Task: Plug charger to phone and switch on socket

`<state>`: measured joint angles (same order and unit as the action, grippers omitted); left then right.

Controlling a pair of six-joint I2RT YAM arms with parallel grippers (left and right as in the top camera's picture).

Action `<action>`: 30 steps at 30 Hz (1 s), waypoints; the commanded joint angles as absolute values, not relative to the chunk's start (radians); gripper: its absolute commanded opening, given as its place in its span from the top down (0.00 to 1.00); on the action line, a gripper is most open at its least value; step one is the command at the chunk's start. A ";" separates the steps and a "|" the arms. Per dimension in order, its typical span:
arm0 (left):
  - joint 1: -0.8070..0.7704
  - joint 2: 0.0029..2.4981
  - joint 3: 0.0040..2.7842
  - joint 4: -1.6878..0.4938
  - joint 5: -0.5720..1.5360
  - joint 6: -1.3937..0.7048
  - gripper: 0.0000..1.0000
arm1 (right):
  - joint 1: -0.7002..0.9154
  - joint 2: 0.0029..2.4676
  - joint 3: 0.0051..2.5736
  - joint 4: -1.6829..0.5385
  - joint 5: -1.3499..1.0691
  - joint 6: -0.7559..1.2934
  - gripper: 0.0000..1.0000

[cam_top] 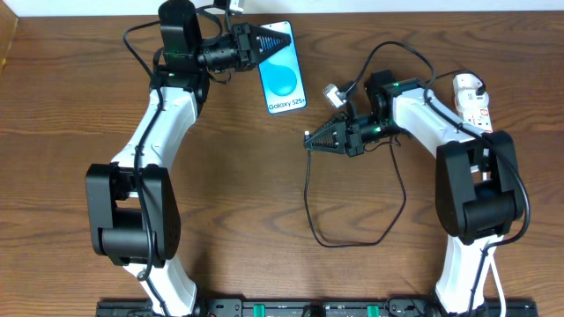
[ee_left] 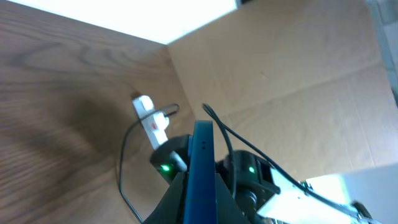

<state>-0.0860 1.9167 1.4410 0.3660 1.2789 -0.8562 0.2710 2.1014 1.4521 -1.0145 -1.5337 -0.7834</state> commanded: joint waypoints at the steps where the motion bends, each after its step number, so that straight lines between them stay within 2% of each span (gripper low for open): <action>1: -0.082 1.888 1.442 0.380 1.380 -0.849 0.93 | 0.304 2.112 1.467 -0.982 -1.562 -0.781 0.99; 9: -0.082 1.888 1.442 0.380 1.384 -0.846 0.93 | 0.340 2.111 1.512 -0.904 -1.562 -0.758 0.99; 30: -0.083 1.889 1.442 0.358 1.264 -0.815 0.93 | 0.348 2.111 1.592 -0.868 -1.562 -0.702 0.99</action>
<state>-0.0860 1.9167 1.4410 0.3634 1.2808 -0.8330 0.3416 2.1014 1.5700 -0.8921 -1.5337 -0.7376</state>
